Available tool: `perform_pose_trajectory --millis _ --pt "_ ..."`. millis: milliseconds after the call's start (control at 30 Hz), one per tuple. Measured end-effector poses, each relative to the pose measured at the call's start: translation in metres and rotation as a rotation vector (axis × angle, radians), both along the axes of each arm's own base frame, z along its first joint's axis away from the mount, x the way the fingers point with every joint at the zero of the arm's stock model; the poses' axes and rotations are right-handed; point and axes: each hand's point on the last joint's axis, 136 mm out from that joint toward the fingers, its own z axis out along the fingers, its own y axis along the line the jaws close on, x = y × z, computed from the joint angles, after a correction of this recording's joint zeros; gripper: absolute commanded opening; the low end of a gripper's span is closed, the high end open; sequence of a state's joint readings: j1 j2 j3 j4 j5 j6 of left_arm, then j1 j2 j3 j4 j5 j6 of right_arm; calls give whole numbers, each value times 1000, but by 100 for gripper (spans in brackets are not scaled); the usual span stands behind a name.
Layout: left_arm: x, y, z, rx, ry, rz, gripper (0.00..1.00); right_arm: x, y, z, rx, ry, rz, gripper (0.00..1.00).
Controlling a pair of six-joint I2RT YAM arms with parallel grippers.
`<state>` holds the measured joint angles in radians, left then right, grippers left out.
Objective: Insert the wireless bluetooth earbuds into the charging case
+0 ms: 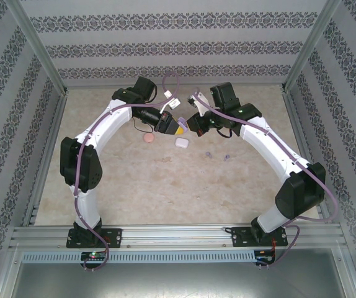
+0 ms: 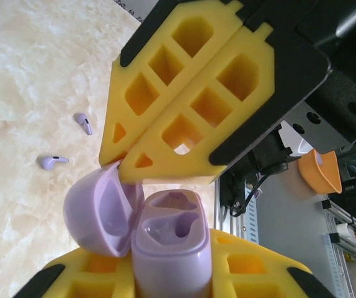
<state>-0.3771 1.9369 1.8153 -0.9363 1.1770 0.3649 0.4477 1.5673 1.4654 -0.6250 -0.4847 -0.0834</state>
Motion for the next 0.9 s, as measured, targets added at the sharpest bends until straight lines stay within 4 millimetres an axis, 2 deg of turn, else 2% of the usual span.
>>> perform_pose_trajectory --millis 67,100,133,233,400,467,567,700,900 --pt "0 0 1 -2 1 1 10 0 0 1 0 -3 -2 0" --pt "0 0 1 -4 2 0 7 0 0 1 0 -4 -2 6" --pt "0 0 2 -8 3 -2 5 0 -1 3 1 -5 -7 18" --pt "-1 -1 4 -22 5 -6 2 1 -5 7 -1 -14 -33 39" --pt "8 -1 2 -39 -29 20 0 3 -23 26 53 -29 -101 49" --pt "10 5 1 -43 -43 50 0 -2 -36 35 91 -35 -141 53" --pt "13 18 5 -50 -80 113 0 -11 -59 38 124 -29 -211 59" --pt "12 33 21 -69 -180 211 0 -15 -72 14 119 36 -282 59" --pt "7 51 54 -132 -359 385 0 0 -79 -62 17 236 -400 59"
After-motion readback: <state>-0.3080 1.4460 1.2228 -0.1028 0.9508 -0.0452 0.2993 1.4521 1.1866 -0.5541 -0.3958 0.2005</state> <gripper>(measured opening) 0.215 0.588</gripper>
